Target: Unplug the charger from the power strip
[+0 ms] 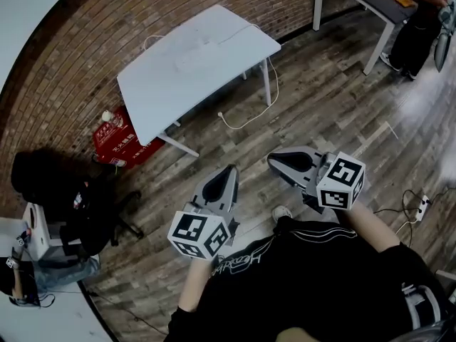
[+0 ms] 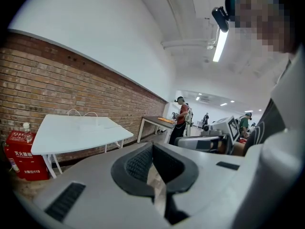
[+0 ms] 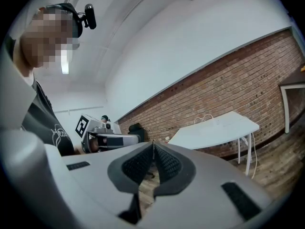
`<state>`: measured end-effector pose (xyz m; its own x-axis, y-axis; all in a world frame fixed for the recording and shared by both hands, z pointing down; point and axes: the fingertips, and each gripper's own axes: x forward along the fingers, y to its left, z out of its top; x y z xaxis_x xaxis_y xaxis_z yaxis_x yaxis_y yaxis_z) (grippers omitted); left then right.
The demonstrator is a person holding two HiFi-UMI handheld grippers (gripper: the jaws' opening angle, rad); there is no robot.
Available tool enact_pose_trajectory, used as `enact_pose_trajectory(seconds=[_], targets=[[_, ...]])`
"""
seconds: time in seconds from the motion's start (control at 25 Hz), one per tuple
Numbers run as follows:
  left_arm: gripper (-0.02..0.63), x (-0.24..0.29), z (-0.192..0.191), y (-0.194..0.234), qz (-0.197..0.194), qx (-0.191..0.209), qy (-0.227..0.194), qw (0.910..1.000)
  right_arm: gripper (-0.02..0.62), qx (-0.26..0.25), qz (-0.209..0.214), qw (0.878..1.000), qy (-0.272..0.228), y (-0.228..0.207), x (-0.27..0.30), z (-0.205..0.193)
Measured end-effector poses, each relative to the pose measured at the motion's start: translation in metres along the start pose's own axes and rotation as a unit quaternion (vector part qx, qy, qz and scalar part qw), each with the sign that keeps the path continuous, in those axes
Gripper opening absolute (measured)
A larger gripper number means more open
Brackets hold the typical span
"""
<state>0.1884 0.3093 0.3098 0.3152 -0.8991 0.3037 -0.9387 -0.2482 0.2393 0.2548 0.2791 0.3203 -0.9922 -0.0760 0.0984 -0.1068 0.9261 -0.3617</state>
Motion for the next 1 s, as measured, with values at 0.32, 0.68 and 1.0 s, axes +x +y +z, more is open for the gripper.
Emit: enact_pose_trajectory(seconds=[0.32,0.68,1.0], targets=[[0.003,0.06,0.042,0.015,0.015,0.032,-0.004,0.9994,-0.002,-0.015,0.008,1.0,-0.011,-0.065,0.005,0.04],[0.003,0.075,0.065,0.035,0.031,0.039,-0.019,0.9986,0.0,-0.047,-0.003,0.999,-0.019,-0.087,0.019,0.07],[0.003,0.094,0.073,0.082,0.023,0.039,-0.022,0.9987,0.0,-0.046,-0.023,0.999,-0.018,-0.118,0.052,0.074]])
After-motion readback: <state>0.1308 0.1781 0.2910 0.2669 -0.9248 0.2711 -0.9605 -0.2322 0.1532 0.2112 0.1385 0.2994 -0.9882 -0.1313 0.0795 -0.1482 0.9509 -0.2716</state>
